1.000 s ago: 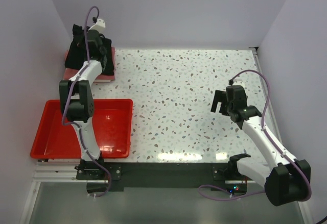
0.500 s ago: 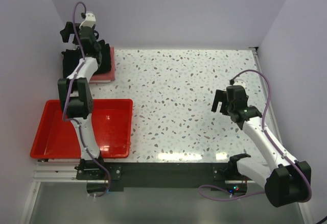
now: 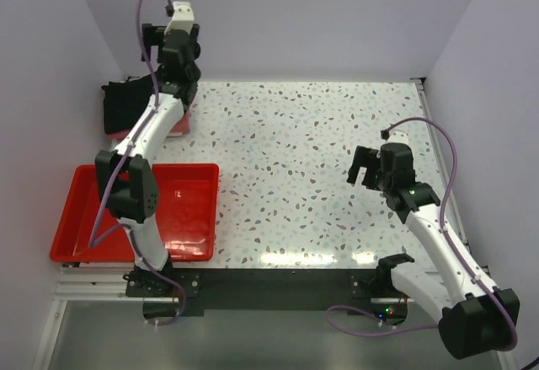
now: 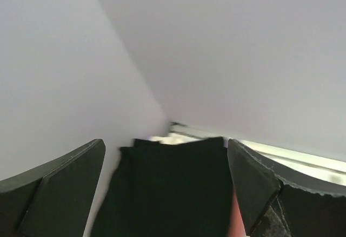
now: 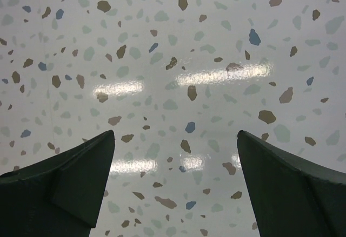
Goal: Fold and stack the t-shirts
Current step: Reset both grippers
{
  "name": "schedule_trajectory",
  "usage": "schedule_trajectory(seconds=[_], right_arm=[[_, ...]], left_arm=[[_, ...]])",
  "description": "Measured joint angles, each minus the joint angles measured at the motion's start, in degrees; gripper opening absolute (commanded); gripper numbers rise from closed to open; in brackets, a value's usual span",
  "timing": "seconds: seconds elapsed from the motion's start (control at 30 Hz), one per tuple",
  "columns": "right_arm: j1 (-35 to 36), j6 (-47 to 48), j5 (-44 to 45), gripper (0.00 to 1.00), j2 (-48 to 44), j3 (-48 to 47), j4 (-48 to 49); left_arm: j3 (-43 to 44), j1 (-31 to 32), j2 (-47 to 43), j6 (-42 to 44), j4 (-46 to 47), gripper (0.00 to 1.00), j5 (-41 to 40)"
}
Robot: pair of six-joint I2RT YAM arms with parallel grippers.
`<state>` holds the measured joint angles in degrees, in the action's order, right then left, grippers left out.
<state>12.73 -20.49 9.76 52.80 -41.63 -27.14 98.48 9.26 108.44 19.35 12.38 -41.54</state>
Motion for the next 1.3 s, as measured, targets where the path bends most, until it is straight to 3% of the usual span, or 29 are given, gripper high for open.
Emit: schedule_trajectory(seconds=[0.13,0.23,0.4,0.6,0.77,1.1,1.3], right_arm=[[0.0,-0.1,-2.9,0.99,-1.1,0.8,0.2],[0.0,-0.1,-4.1,0.99,-2.0,1.3,0.2],[0.0,-0.5,-5.6,0.99,-5.2,1.8,0.2],[0.0,-0.9,-6.7,0.99,-7.5,2.3,0.5],[0.0,-1.1,-7.4,0.99,-7.8,3.4,0.8],[0.0,-1.1,-7.8,0.99,-10.0,5.0,1.5],[0.0,-0.9,-7.8,0.99,-11.8,6.5,2.3]], left_arm=[[-2.9,8.1,-7.4,-10.2,-8.0,1.00,3.2],[-9.5,9.1,-15.0,-19.8,-12.7,1.00,10.2],[-28.8,7.8,-32.0,-33.5,-12.9,1.00,22.6],[-49.2,11.8,-49.7,-45.9,-11.1,1.00,29.3],[-54.8,16.2,-54.2,-51.5,-14.4,1.00,29.1],[-61.1,25.6,-54.4,-57.9,-26.0,1.00,24.6],[-63.8,27.3,-57.3,-60.1,-29.4,1.00,21.9]])
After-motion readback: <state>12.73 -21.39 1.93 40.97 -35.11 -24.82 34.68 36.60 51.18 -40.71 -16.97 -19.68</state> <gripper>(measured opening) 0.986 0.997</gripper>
